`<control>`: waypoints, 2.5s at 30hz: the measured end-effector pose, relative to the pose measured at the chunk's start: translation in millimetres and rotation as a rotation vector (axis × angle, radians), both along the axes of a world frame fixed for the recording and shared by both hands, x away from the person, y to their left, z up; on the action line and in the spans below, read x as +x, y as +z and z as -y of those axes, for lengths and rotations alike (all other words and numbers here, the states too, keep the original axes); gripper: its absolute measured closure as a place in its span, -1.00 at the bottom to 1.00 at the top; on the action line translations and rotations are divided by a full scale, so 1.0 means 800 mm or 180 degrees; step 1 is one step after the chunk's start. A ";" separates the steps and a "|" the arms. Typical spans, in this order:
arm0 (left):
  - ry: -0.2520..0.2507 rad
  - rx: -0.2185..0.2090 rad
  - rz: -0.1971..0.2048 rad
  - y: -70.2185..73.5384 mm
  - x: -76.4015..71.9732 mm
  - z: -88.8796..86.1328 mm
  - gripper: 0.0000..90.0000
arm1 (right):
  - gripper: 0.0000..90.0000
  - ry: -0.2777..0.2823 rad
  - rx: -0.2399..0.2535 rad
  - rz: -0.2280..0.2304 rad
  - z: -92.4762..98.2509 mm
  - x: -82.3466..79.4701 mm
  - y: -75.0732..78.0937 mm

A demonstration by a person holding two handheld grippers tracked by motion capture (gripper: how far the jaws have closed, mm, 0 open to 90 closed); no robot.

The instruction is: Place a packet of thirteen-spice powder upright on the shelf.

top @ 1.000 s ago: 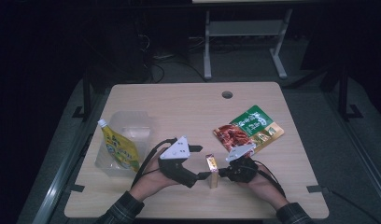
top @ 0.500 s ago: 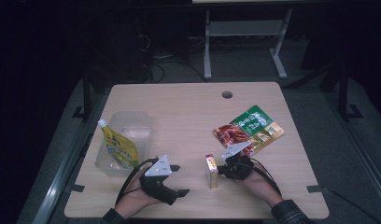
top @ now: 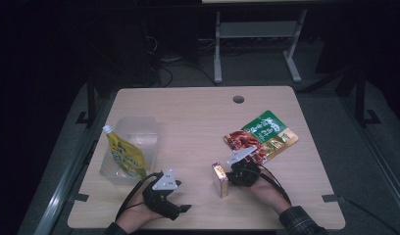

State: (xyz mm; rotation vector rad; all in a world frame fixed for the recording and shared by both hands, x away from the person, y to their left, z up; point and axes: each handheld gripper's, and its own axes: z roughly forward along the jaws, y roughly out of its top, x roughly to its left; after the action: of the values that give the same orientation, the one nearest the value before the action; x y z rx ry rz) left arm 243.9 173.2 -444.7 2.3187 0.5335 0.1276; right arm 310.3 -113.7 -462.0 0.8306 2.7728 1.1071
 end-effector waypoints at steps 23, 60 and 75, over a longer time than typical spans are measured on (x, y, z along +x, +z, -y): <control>-0.0045 -0.0007 -0.0003 -0.002 0.003 0.008 -0.65 | 0.95 0.0049 0.0126 -0.0060 0.000 0.010 0.001; -0.0123 -0.0059 -0.0078 -0.007 -0.006 0.003 -0.62 | -0.16 -0.0301 0.0322 0.0282 -0.011 -0.065 0.056; -0.0151 -0.0096 -0.0060 -0.007 -0.007 0.004 -0.62 | 0.49 -0.0279 0.0256 0.0338 -0.009 -0.047 0.058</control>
State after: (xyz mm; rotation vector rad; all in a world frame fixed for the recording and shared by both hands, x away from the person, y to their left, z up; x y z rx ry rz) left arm 238.0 170.1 -450.6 2.3033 0.4864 0.0746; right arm 272.4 -106.4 -415.8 0.8654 2.5957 1.2166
